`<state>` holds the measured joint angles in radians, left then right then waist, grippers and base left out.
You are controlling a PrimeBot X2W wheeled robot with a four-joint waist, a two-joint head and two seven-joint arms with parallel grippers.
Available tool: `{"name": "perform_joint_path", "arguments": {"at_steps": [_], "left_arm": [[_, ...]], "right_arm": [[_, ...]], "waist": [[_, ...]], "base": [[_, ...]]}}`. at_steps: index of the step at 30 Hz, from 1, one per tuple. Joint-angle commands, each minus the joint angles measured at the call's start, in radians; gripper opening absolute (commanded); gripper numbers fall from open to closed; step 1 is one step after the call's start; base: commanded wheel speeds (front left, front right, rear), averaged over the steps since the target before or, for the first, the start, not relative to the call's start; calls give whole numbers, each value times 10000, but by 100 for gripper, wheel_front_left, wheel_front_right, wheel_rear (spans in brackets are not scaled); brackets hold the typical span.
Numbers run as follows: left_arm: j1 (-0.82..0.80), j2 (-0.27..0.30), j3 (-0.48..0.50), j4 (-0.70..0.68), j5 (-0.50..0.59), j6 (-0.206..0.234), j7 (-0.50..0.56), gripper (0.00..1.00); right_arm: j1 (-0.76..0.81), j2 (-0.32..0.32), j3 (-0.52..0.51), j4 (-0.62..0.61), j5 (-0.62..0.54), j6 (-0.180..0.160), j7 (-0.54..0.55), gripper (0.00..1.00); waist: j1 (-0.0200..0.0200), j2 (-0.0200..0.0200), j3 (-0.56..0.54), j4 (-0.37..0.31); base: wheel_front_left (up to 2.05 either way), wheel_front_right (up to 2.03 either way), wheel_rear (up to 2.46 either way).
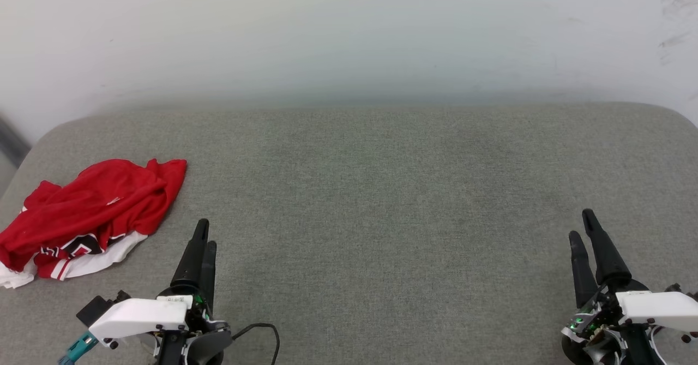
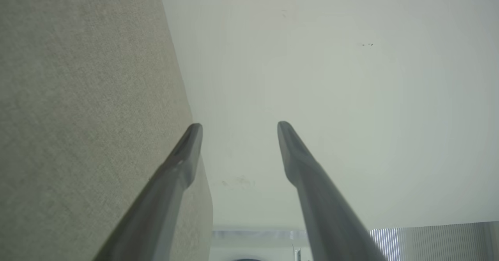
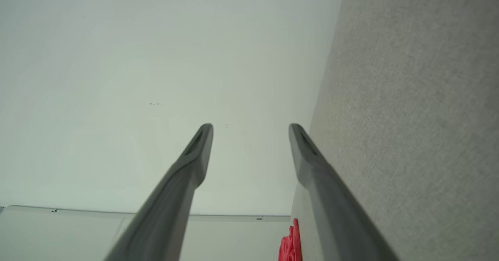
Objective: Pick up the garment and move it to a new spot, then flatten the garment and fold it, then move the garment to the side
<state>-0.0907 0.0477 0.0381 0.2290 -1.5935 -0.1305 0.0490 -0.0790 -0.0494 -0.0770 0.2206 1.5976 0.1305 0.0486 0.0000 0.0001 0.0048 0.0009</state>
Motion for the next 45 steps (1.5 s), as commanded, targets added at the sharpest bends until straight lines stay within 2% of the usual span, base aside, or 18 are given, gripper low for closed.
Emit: {"name": "perform_joint_path", "arguments": {"at_steps": [1,7,19,31,40,45], "left_arm": [[-338,51,-123,-291,227,-2,-130,100],[-363,53,-195,-572,1293,-2,-394,100],[-439,29,-437,-768,4156,-2,-867,100],[-549,29,-799,-797,7033,36,-1287,100],[-653,30,-1009,-679,8631,154,-1544,100],[-717,69,-1165,-585,9571,232,-1696,100]], "right_arm": [[-155,-16,93,-294,-150,4,-128,100],[-122,-20,150,-500,-889,4,-394,100],[-5,-17,193,-903,-3486,4,-869,100],[79,-26,391,-1139,-7266,4,-1255,100],[127,-18,344,-1185,-8384,3,-1064,100],[149,-17,359,-1251,-9394,4,-947,100]], "waist": [[0,-1,0,1],[0,-1,-9,15],[0,-1,-32,123],[0,-1,-42,208],[0,-1,-61,259],[0,-1,-74,285]], "base": [[0,0,0],[0,0,0],[0,0,0],[0,0,0],[0,0,0],[0,0,0]]}}
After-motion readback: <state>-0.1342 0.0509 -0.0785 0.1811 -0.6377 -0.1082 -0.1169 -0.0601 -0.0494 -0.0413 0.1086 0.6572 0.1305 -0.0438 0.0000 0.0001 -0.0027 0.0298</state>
